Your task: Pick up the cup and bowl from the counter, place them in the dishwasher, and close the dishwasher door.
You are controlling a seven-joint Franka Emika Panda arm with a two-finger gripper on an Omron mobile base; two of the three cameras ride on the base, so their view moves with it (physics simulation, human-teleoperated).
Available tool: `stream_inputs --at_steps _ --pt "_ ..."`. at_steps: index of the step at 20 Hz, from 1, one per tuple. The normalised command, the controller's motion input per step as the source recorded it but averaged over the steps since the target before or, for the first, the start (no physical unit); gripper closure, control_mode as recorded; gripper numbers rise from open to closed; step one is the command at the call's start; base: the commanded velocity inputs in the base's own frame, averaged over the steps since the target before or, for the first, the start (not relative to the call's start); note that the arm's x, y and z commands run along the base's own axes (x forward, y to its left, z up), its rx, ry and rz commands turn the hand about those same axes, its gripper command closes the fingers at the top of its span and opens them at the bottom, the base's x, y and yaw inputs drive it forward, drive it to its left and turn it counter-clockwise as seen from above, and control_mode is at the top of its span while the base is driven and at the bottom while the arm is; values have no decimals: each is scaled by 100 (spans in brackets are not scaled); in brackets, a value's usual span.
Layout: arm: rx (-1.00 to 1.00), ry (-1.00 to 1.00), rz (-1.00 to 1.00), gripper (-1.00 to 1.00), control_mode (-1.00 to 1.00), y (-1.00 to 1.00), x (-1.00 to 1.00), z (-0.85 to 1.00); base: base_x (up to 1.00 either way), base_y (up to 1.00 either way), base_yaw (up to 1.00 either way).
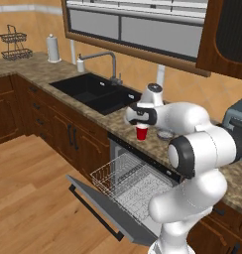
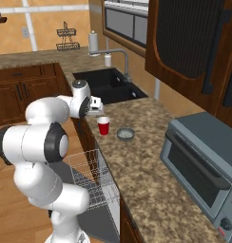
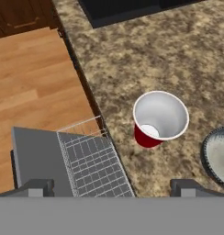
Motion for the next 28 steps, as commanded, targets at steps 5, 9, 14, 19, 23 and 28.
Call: stream_inputs --at_steps 5,9,14,19,23,28 --pt "-2 0 0 -100 -100 -13 22 -26 0 0 0" --pt "-7 0 0 -100 -100 0 15 -31 0 0 0" --pt "-2 0 0 -100 -100 0 26 -13 0 0 0" --pt "0 1 0 -100 -100 -3 55 -20 0 0 0" --pt "0 9 0 -100 -100 -9 44 -15 0 0 0" --pt "0 9 0 -100 -100 -1 31 -13 0 0 0"
